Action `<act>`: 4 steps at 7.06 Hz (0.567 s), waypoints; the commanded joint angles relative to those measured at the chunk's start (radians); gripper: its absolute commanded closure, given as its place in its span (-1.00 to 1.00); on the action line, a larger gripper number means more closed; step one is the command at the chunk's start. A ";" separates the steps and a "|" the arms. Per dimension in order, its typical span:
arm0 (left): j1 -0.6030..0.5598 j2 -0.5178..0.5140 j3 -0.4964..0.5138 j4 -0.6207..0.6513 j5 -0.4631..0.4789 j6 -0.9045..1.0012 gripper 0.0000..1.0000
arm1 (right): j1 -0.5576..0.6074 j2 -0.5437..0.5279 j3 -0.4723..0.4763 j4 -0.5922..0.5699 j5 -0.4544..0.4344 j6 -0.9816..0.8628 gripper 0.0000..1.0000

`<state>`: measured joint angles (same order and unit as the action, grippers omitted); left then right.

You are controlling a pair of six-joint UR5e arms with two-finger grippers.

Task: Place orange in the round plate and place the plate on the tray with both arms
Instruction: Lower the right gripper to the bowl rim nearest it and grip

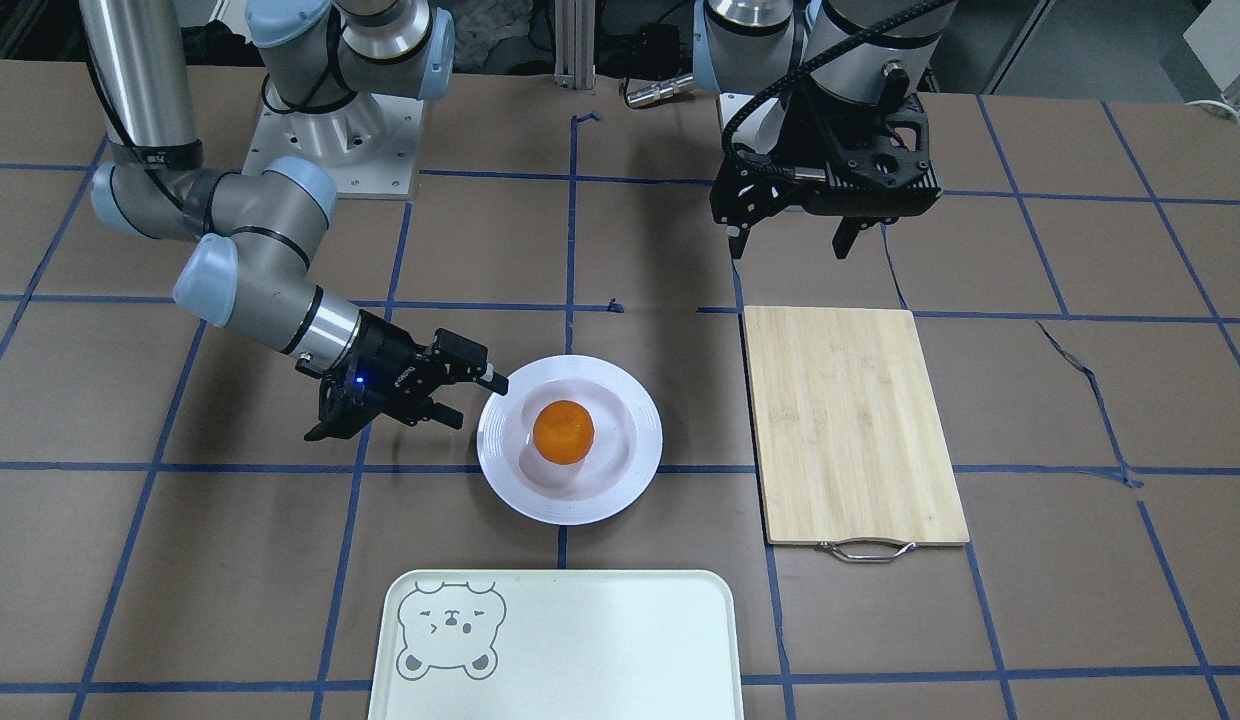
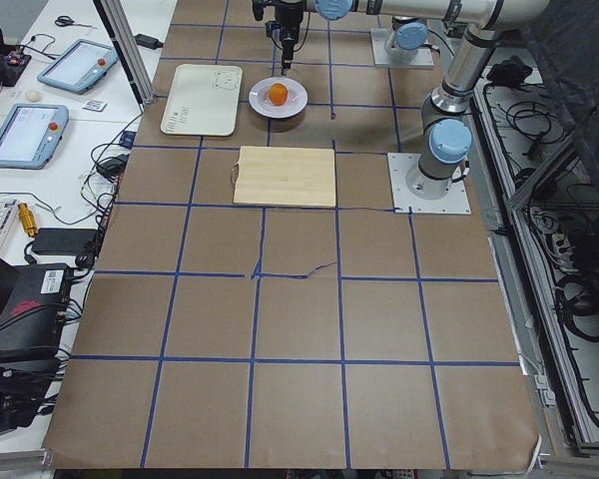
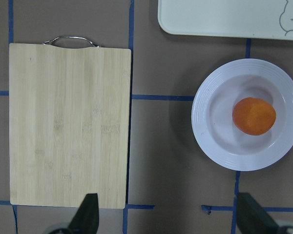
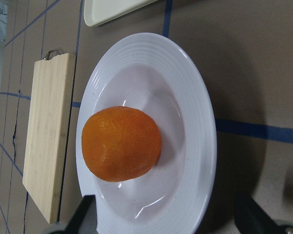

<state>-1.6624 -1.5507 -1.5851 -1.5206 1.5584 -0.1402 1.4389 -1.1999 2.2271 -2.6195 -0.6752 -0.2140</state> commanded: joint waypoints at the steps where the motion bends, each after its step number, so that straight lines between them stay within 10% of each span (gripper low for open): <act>1: 0.003 0.000 0.002 -0.001 -0.003 0.001 -1.00 | 0.000 0.031 0.005 -0.005 0.003 -0.019 -0.91; 4: 0.004 0.000 0.004 0.000 -0.004 0.001 -1.00 | 0.011 0.045 0.005 0.004 0.003 0.022 -0.90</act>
<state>-1.6585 -1.5504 -1.5826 -1.5213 1.5551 -0.1396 1.4428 -1.1572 2.2325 -2.6196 -0.6719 -0.2206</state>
